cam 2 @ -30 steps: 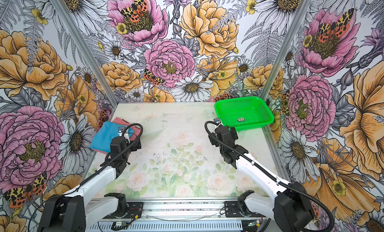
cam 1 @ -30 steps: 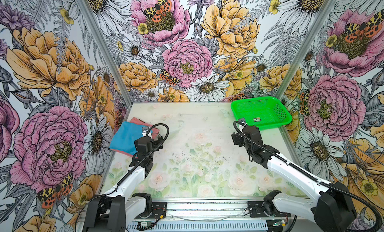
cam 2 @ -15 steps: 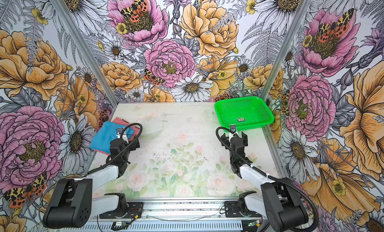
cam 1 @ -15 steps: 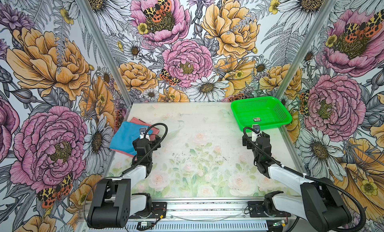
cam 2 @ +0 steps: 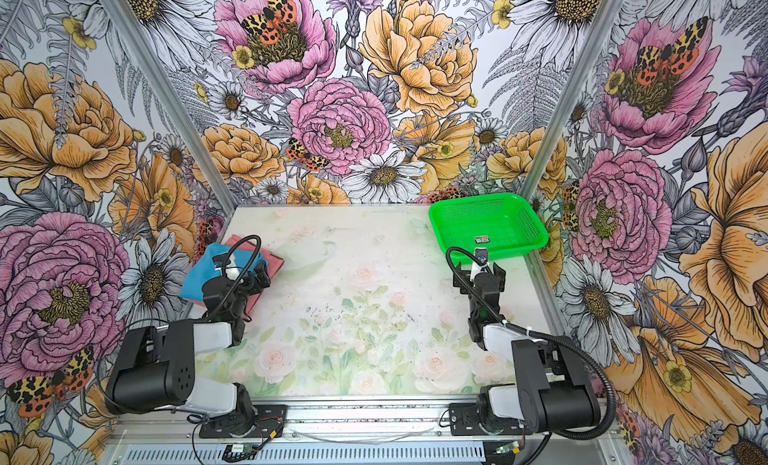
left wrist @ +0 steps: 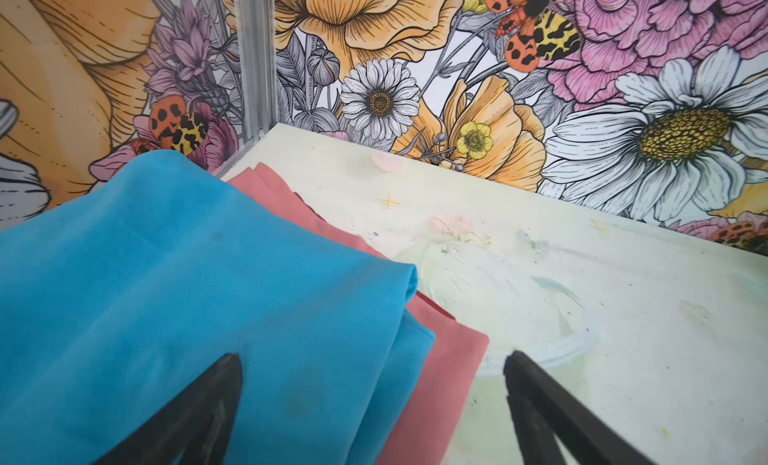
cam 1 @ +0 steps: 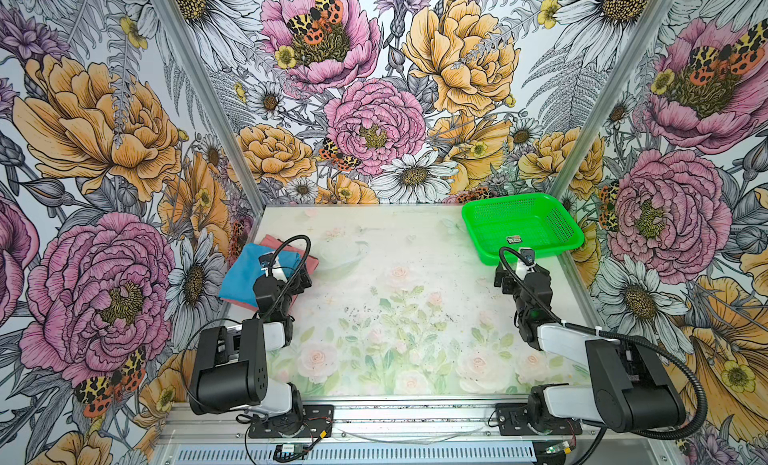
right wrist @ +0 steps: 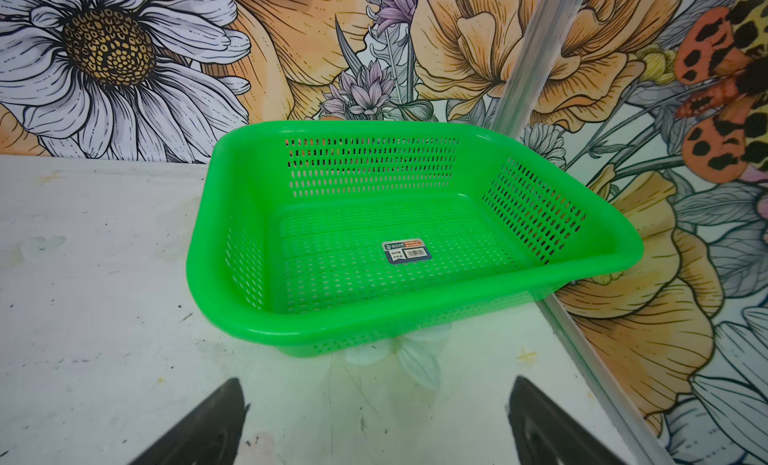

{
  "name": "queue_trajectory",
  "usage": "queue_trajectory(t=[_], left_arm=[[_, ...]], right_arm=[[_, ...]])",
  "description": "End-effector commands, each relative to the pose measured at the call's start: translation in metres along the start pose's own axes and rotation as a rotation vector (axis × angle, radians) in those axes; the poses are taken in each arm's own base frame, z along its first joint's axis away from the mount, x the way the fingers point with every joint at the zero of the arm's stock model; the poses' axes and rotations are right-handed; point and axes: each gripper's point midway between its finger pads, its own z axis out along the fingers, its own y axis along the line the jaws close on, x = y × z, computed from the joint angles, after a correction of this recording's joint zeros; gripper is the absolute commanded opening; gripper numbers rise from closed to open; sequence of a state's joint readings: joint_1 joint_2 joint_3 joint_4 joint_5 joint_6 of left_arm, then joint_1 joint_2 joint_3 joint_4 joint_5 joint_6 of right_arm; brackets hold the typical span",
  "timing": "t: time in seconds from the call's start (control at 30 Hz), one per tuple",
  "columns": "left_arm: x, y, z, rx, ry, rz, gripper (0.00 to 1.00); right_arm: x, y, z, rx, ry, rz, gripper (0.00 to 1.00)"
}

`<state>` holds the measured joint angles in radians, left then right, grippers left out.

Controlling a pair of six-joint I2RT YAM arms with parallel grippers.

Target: Fold and stack the t-shirts

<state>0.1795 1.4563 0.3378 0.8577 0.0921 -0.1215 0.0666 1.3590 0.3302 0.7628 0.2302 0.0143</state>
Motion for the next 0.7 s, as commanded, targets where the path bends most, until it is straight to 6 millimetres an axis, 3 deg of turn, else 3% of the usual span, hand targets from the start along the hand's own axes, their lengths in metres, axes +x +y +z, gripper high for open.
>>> queue_trajectory(t=[0.0,0.07,0.1,0.2,0.43,0.67], left_arm=[[-0.009,-0.030,-0.001,0.101,-0.061,0.075,0.99],[0.004,-0.037,0.003,0.077,-0.084,0.132,0.99],[-0.002,-0.043,0.003,0.106,-0.106,0.144,0.99],[0.003,-0.032,0.014,0.010,-0.035,0.130,0.99],[0.007,-0.046,0.011,-0.004,-0.038,0.206,0.99],[0.005,-0.045,0.008,-0.033,-0.060,0.215,0.99]], right_arm=[[-0.007,0.000,0.002,0.007,-0.101,0.033,0.99],[0.002,-0.003,0.005,0.028,-0.109,0.045,1.00],[0.002,-0.005,0.007,0.043,-0.122,0.043,0.99],[0.006,-0.004,0.011,0.035,-0.082,0.042,0.99],[0.008,-0.017,0.024,0.092,-0.018,0.084,0.99],[0.009,-0.023,0.023,0.123,-0.020,0.099,0.99]])
